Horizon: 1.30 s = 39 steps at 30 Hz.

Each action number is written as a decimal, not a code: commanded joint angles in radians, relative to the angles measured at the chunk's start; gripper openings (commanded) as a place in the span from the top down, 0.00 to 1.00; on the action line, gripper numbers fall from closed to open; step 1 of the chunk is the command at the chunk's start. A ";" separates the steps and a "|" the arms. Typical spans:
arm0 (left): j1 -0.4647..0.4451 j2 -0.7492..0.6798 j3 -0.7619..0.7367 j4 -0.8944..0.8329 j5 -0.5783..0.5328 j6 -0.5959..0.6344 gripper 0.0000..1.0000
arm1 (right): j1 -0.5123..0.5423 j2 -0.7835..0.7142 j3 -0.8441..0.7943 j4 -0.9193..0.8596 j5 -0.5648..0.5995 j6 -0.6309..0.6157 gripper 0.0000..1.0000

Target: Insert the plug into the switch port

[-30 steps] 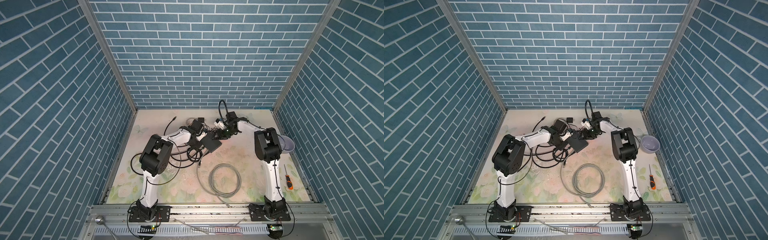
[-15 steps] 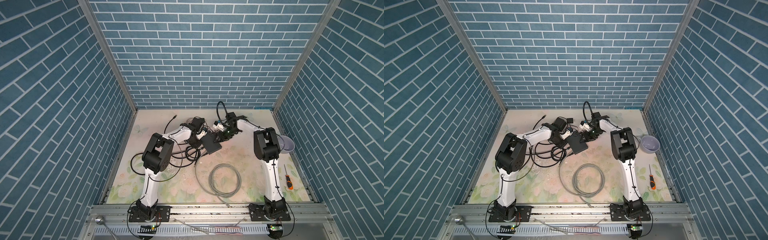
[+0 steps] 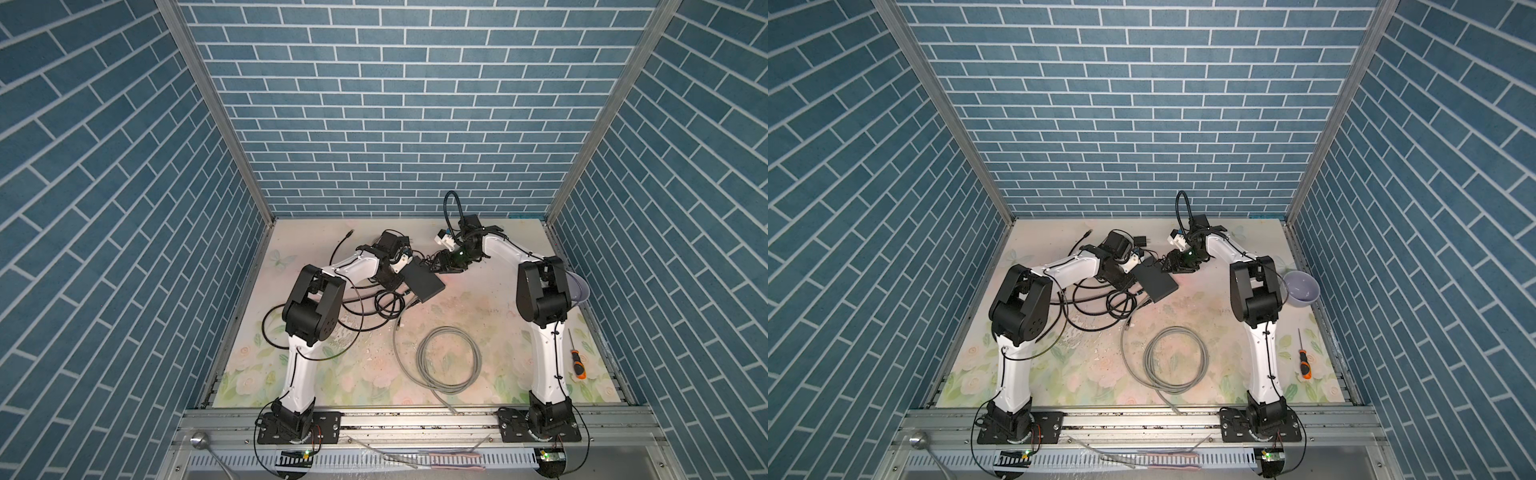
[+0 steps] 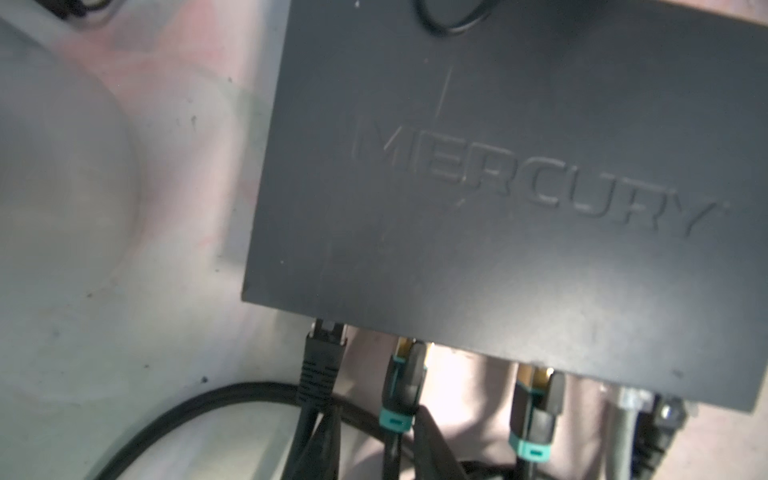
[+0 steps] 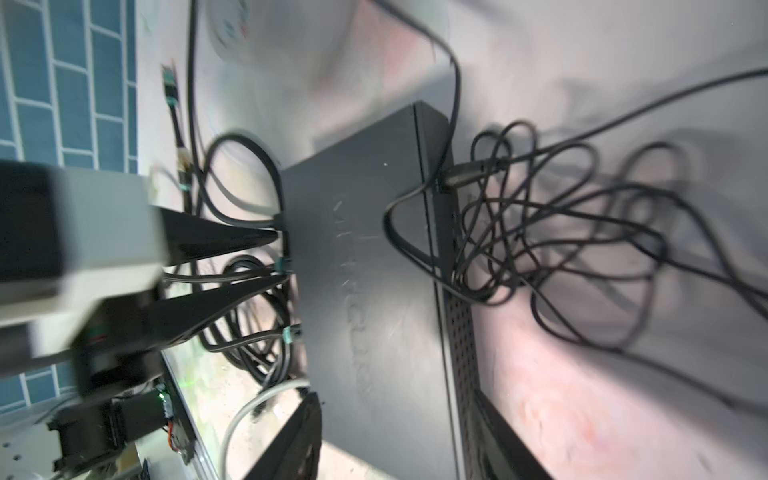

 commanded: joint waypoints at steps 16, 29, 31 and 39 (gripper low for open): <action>-0.234 -0.305 -0.156 0.002 -0.024 -0.241 0.56 | -0.037 -0.430 -0.486 0.119 0.278 0.327 0.41; -0.603 -0.251 -0.354 0.113 -0.308 -0.572 0.53 | -0.035 -0.642 -0.766 0.173 0.374 0.443 0.41; -0.614 -0.241 -0.362 0.120 -0.343 -0.591 0.50 | -0.035 -0.671 -0.794 0.175 0.377 0.448 0.41; -0.607 -0.202 -0.384 0.139 -0.423 -0.620 0.59 | -0.034 -0.745 -0.863 0.174 0.371 0.446 0.41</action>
